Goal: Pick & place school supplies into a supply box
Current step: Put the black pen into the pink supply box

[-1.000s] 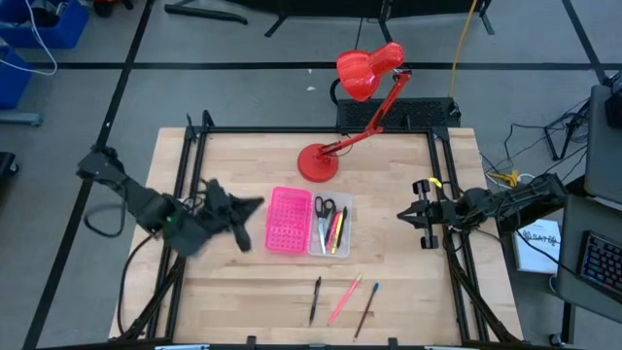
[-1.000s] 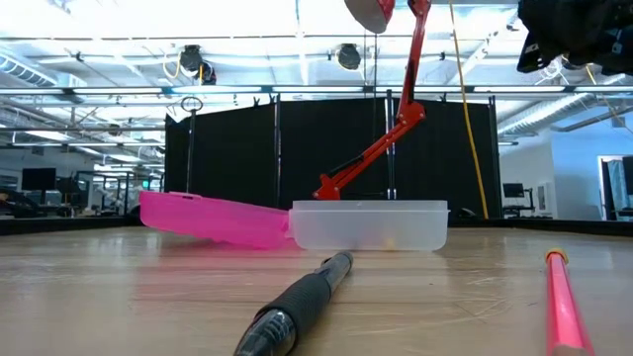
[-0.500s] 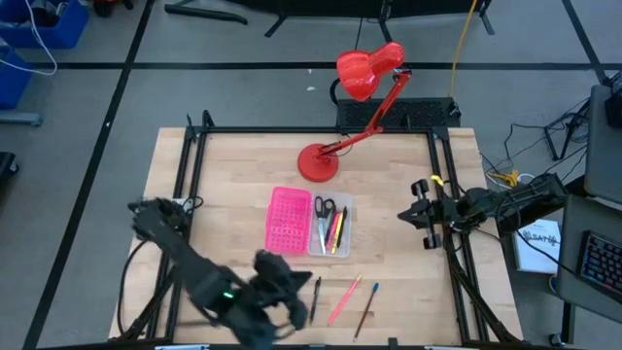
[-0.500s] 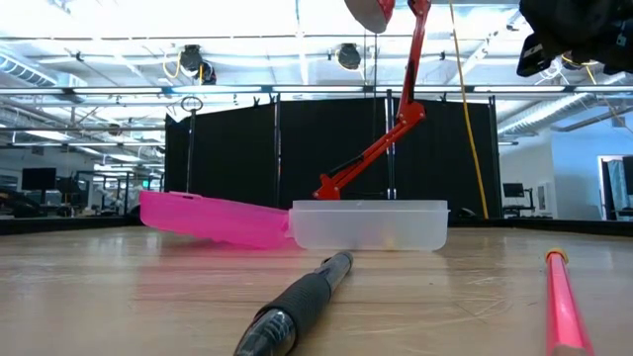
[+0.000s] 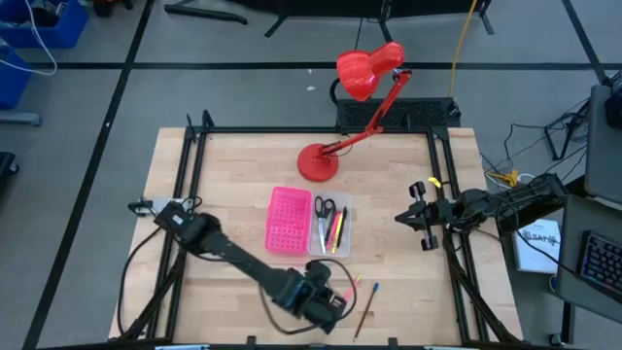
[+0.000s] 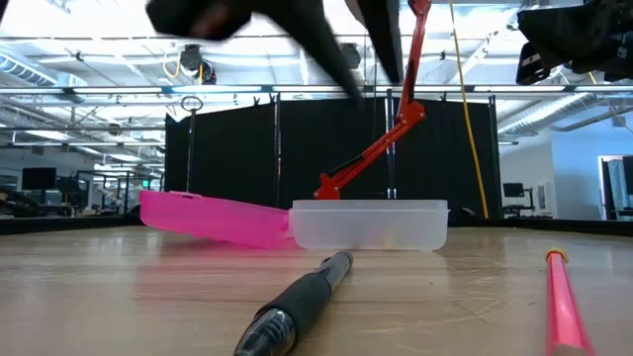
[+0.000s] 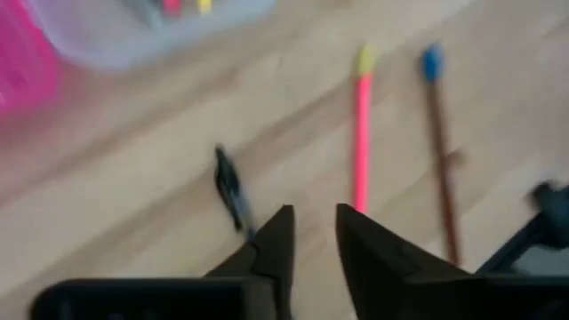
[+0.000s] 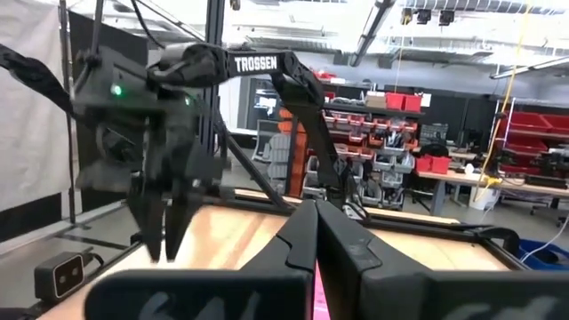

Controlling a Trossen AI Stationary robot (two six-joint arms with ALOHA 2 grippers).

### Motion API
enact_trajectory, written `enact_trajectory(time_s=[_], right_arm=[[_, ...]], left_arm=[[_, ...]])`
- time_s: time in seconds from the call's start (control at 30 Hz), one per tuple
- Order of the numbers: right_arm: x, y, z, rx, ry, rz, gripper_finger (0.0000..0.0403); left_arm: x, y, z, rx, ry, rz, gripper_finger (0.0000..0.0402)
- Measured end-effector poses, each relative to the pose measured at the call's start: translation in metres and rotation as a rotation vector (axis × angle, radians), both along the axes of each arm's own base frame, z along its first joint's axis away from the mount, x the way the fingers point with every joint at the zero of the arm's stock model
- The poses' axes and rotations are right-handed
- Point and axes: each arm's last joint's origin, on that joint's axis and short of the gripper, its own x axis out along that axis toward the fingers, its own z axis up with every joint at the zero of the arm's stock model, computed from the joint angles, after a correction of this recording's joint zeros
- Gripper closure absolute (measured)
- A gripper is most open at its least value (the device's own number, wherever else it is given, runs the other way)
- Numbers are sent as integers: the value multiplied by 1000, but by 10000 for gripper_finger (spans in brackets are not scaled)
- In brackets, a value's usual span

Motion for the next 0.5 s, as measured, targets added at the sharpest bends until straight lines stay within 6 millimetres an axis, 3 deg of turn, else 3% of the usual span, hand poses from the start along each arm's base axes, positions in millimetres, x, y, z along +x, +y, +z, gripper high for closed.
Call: enact_trajectory(time_s=[0.23,0.37,0.5], right_arm=[[0,0,0,-12,-2,-3,403],[0,0,-1,-29,1,-7,403],[0,0,-1,-31,7,-7,403]], left_arm=[[13,11,-32,-160,171,-28,205],[14,11,-31,-239,210,-45,163],[11,6,-31,-252,216,-62,148]])
